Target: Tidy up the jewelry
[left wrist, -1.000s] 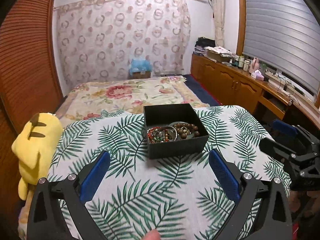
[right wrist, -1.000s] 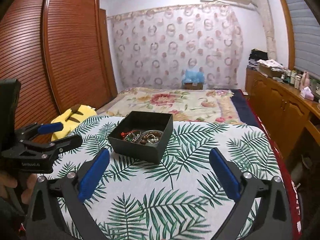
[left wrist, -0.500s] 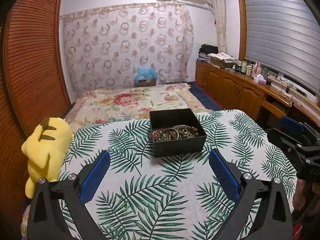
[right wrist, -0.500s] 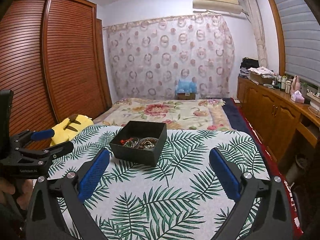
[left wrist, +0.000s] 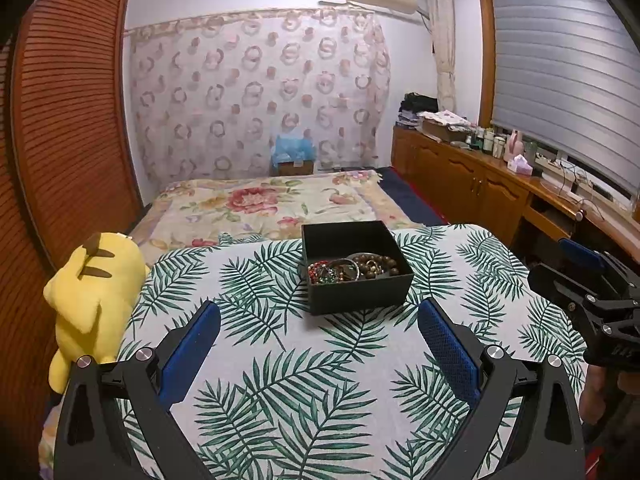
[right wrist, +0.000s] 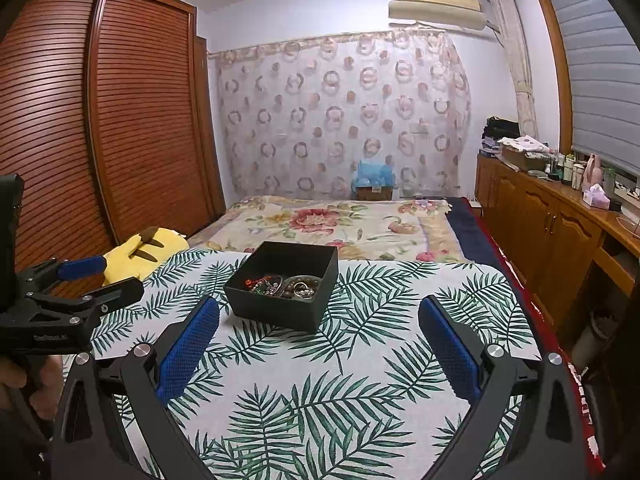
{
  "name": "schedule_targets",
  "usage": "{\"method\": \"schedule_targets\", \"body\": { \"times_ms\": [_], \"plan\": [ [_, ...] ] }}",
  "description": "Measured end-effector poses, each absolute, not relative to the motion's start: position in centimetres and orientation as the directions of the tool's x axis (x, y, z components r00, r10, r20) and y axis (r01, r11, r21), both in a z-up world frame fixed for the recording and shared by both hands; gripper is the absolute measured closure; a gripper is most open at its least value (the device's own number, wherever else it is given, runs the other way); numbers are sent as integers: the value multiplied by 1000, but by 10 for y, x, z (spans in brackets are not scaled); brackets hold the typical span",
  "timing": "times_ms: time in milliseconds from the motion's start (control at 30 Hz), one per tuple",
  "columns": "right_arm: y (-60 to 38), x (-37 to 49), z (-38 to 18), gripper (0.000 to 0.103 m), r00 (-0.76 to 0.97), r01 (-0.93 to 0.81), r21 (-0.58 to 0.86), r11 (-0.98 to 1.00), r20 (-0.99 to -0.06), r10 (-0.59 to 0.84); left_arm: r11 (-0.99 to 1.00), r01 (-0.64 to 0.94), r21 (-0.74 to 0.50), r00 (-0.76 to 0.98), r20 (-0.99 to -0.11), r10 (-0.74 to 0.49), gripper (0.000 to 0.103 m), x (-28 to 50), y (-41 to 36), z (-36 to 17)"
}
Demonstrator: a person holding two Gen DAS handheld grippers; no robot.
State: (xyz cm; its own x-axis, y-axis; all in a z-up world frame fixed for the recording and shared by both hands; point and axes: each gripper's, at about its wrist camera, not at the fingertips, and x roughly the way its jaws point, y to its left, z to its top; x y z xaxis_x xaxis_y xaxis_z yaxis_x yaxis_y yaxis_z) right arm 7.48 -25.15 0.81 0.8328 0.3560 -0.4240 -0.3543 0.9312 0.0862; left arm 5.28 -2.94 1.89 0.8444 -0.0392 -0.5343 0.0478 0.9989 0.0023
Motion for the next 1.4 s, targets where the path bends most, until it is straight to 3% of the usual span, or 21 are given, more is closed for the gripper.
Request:
{"method": "schedule_targets", "body": {
  "times_ms": [1400],
  "plan": [
    [-254, 77, 6, 3, 835, -340, 94, 936, -427, 346, 998, 57, -1, 857, -513, -49, 8, 45, -41, 28]
  ]
}}
